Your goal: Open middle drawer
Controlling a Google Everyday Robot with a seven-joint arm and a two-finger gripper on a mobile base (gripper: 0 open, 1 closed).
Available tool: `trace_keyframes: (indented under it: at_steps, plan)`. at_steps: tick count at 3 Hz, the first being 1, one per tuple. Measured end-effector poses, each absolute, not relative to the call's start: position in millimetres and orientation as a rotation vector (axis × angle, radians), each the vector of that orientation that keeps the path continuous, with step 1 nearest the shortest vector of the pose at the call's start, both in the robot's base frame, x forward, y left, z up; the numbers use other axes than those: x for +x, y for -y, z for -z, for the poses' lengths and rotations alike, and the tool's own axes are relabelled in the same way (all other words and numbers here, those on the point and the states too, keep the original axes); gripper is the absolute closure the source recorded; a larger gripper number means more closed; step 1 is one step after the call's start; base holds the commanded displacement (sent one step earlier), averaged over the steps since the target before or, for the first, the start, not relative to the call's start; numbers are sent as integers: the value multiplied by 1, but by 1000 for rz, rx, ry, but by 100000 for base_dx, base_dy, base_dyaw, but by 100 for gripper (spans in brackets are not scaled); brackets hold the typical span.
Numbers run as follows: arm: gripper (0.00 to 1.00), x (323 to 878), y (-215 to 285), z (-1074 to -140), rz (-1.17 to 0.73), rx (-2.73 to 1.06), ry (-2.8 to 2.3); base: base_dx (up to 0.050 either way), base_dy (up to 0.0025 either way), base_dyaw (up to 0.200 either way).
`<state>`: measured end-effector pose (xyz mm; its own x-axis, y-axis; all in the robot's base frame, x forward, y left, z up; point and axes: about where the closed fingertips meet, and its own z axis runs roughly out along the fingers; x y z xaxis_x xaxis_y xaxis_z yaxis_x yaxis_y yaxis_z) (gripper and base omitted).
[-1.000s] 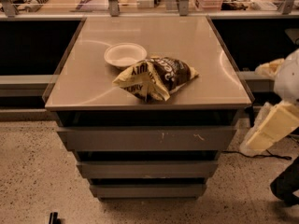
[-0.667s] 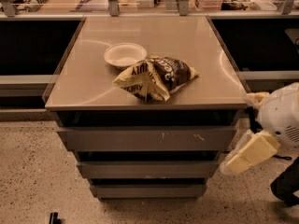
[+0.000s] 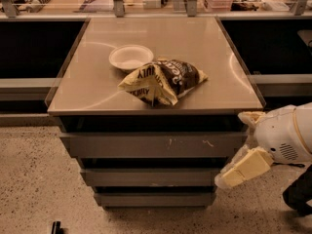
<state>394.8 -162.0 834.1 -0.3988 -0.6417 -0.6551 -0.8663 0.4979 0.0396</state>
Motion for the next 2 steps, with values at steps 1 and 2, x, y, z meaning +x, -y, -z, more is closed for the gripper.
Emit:
trace_keyframes:
  at_steps: [1,2]
  plan:
    - [0,380,156,-820,-483,-1156,-2142,0,0,0]
    - [0,374,153,-776,-500,-1011,-2107,0,0,0]
